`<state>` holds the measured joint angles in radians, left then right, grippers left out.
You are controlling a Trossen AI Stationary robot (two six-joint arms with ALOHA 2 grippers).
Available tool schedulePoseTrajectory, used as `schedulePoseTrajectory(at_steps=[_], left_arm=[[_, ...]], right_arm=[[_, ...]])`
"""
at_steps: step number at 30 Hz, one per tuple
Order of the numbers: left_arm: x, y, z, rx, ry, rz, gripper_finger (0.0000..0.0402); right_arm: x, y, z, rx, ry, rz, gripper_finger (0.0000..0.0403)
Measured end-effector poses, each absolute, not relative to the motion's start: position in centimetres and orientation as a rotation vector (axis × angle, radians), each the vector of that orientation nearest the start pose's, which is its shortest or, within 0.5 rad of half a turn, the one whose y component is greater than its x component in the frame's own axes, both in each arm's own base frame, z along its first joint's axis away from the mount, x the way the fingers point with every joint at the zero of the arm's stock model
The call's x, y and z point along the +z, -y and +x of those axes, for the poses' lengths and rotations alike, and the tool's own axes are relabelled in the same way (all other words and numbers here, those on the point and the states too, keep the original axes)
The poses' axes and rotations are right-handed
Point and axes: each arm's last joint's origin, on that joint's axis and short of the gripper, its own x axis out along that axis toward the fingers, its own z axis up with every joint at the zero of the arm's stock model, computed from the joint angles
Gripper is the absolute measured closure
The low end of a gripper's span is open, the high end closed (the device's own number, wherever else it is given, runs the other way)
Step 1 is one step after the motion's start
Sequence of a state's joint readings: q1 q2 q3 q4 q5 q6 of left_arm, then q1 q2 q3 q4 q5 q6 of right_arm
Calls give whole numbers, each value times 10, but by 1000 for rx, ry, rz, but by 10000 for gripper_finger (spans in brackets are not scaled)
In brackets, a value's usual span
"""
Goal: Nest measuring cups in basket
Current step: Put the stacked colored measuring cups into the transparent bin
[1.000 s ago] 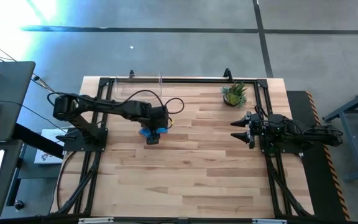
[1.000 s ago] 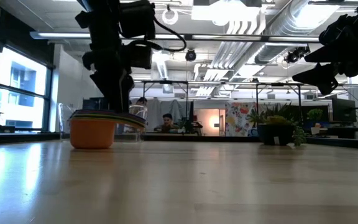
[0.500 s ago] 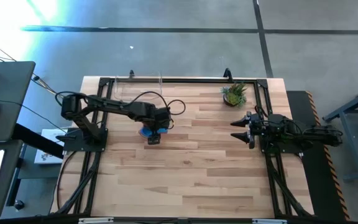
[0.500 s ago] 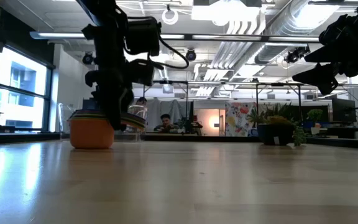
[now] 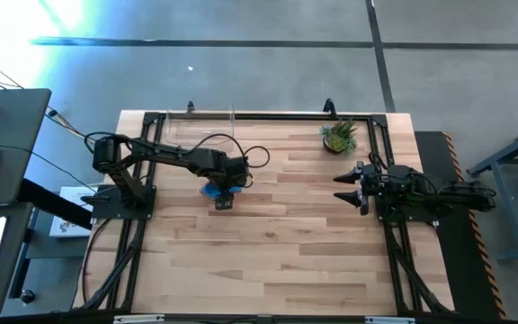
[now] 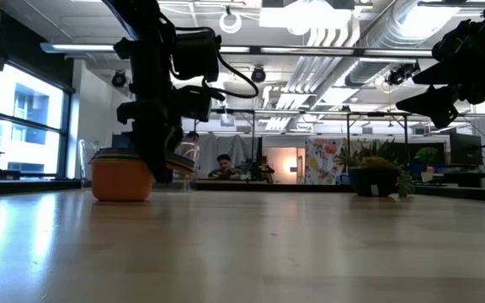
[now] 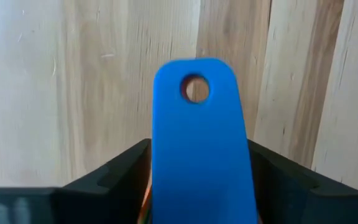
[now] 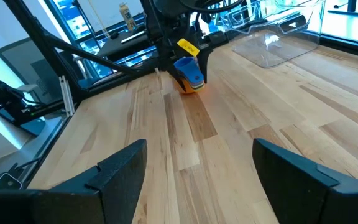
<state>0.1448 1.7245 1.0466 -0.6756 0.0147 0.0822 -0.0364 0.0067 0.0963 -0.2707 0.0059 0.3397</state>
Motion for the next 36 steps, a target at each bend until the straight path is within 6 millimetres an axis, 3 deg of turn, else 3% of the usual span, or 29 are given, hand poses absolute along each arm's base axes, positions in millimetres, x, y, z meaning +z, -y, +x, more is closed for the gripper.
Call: schedulePoseTrajectory(at_steps=[8,36], left_arm=[[163,-44,306,53,-1354,-40,253],[166,-43,301,47,-1383,-42,263]], right_arm=[[170,3,90,-73,-172,341,119],[170,3,90,-73,-172,341,119]])
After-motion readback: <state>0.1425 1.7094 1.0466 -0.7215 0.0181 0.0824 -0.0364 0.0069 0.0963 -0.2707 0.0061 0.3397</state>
